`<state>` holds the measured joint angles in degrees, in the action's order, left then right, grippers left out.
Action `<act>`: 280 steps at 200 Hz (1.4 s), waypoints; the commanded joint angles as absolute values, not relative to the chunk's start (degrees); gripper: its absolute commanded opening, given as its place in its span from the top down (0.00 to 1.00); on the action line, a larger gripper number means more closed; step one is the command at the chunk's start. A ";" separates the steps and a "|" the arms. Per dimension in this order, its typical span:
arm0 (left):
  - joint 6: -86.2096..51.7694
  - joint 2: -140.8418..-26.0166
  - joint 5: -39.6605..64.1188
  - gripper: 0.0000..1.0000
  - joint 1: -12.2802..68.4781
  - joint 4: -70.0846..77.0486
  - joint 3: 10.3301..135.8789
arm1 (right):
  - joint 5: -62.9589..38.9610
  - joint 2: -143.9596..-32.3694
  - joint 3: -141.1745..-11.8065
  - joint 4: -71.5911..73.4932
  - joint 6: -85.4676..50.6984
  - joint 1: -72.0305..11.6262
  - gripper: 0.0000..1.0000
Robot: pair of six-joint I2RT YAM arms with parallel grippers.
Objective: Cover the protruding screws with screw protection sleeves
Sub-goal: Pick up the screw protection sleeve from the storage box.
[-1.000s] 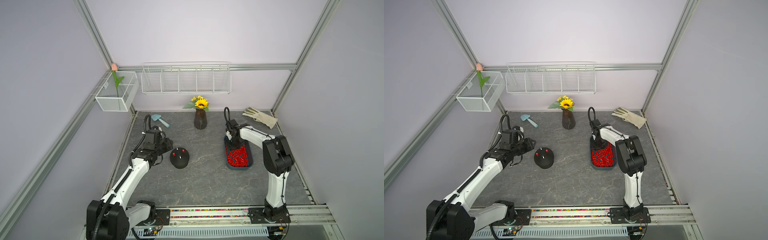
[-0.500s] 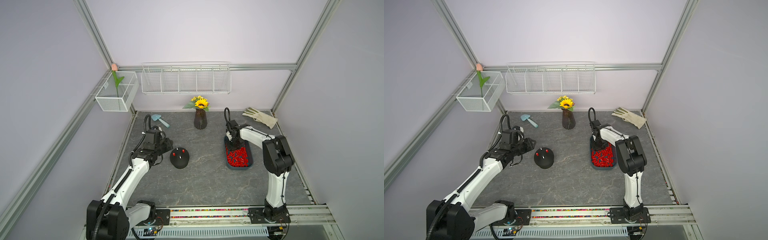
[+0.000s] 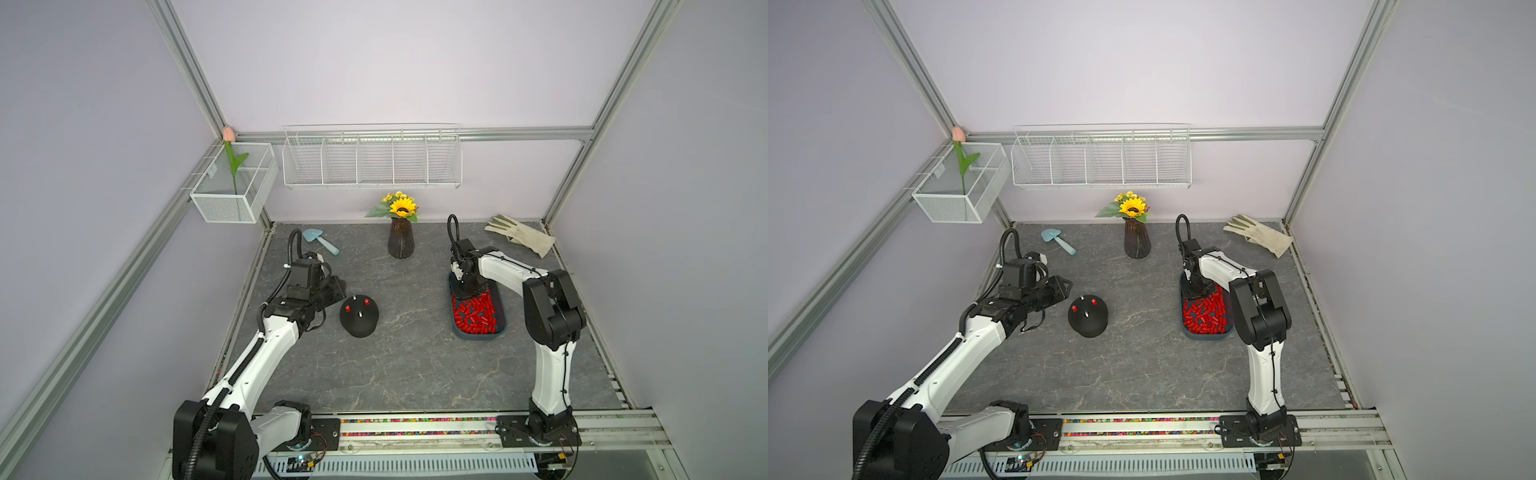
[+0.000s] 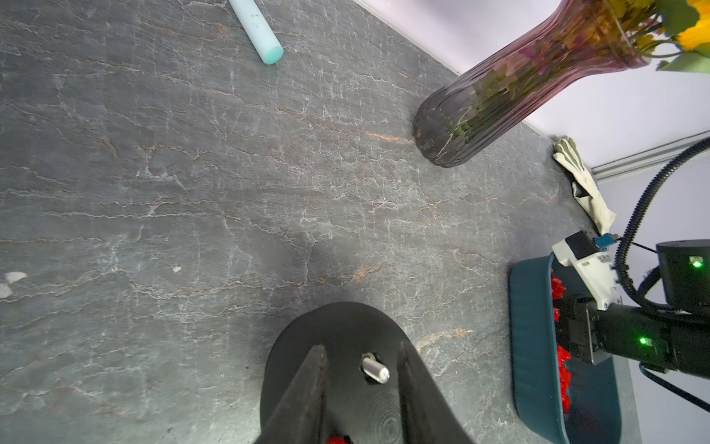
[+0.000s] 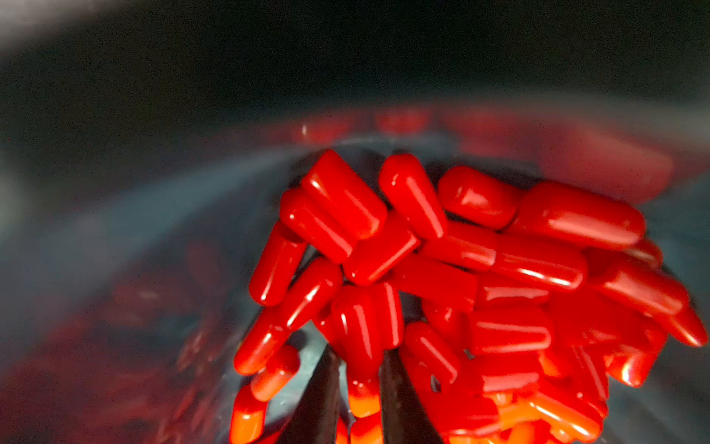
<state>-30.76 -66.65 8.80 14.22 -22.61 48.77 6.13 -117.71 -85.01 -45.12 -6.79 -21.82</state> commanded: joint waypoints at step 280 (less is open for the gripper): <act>-43.84 -85.52 15.20 0.68 45.00 0.10 60.13 | 5.11 -88.55 -76.88 -45.44 -13.40 -20.22 0.84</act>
<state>-40.36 -82.43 13.45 42.94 -7.05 57.04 5.93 -92.31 -77.91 -45.17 -11.09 -20.60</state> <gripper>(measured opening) 0.321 0.161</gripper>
